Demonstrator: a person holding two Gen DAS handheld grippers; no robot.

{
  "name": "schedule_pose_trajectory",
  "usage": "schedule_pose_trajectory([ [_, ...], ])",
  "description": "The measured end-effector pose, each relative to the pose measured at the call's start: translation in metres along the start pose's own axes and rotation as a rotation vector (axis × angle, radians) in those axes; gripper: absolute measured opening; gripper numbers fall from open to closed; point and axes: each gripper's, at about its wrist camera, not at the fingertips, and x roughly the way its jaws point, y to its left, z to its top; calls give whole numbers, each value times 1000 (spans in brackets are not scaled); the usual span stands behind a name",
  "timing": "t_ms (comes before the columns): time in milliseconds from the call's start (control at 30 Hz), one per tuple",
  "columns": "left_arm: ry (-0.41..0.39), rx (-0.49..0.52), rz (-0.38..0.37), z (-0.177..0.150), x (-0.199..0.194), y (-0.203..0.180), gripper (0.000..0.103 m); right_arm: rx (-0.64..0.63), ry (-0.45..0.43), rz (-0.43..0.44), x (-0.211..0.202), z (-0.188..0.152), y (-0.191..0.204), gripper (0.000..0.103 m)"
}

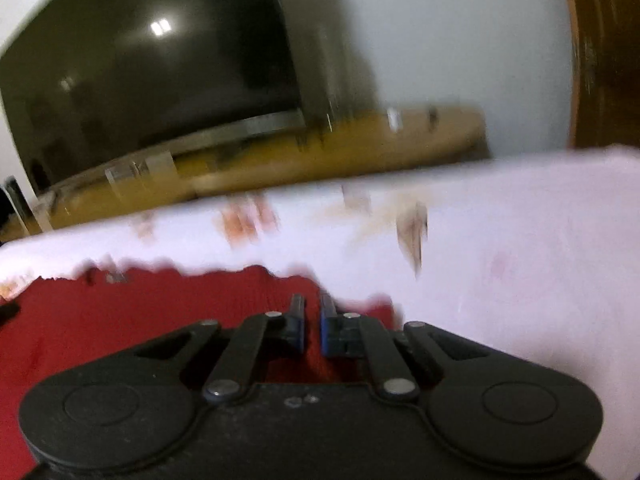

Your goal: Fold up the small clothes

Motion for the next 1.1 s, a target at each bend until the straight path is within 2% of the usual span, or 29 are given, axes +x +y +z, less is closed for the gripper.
schedule_pose_trajectory([
  [133,7,-17,-10,2,1,1,9,27,12,-2,2,4,-4,9],
  [233,3,-62,-37,2,-6,11,11,74,18,47,0,6,-11,20],
  [267,-22,-78,-9,4,-14,12,16,88,9,51,-5,7,-13,28],
  [300,-72,-76,28,4,-25,10,19,89,-16,49,-12,7,-14,31],
  [333,-117,-69,36,5,-35,8,28,77,-53,45,-22,9,-11,37],
  [367,-153,-61,19,7,-44,2,38,54,-83,50,-31,10,-6,39],
  [400,-170,-44,-9,11,-48,-9,44,26,-99,71,-39,12,2,39],
  [433,-169,-9,-38,13,-47,-25,55,-8,-99,102,-41,14,14,39],
  [467,-157,42,-73,14,-43,-44,60,-49,-82,139,-39,17,28,39],
  [567,-80,198,-183,6,-21,-98,62,-171,-10,232,-20,15,77,39],
  [600,-55,223,-199,2,-13,-108,62,-199,17,254,-13,12,90,39],
  [633,-21,250,-201,-4,-4,-114,62,-230,38,267,-5,7,103,39],
  [700,32,301,-146,-15,11,-111,62,-290,66,257,7,-5,115,39],
  [733,24,285,-153,-16,11,-99,63,-335,59,245,10,-10,115,43],
  [767,24,248,-154,-14,8,-84,64,-364,49,239,9,-11,107,53],
  [800,16,235,-122,-11,3,-70,64,-356,49,225,7,-8,97,56],
  [900,13,189,-84,-9,-6,-30,64,-304,28,71,-2,0,46,50],
  [933,14,183,-78,-9,-6,-23,64,-249,42,71,-4,2,22,47],
  [1000,16,169,-84,-7,-3,-22,64,-198,56,76,-5,3,0,48],
  [1100,-5,173,-55,-7,-12,-27,64,-167,33,75,-16,6,2,47],
])
